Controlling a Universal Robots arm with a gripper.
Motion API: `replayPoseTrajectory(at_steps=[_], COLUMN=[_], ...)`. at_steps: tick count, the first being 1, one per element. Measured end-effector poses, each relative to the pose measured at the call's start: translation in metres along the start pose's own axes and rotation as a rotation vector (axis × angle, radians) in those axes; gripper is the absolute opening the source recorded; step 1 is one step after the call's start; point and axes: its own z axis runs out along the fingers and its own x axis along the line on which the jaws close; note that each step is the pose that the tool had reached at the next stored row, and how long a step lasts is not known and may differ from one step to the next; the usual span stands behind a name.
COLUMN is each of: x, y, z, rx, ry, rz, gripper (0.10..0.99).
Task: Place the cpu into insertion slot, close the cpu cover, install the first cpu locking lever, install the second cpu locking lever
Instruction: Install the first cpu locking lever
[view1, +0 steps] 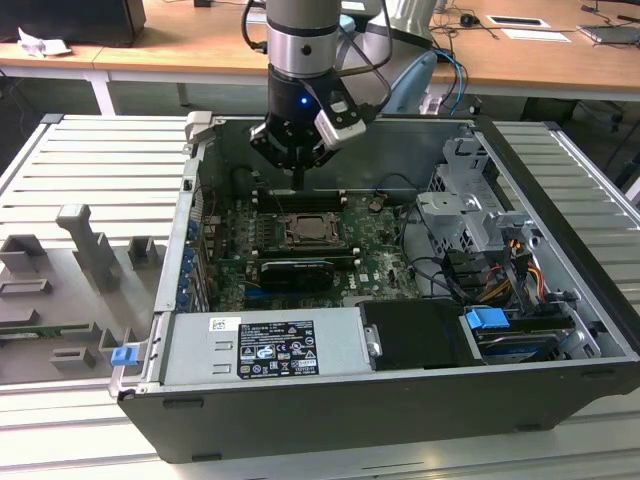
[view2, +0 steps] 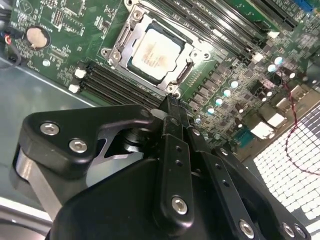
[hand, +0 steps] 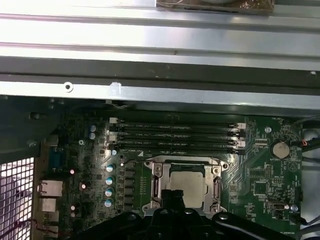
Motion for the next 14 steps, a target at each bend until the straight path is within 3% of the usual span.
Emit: replayPoseTrajectory(at_steps=[14], x=[0.0015], y=[-0.0003], z=[0.0083], rx=[0.000], ry=[0.0002], rz=[0.004], gripper=[0.106])
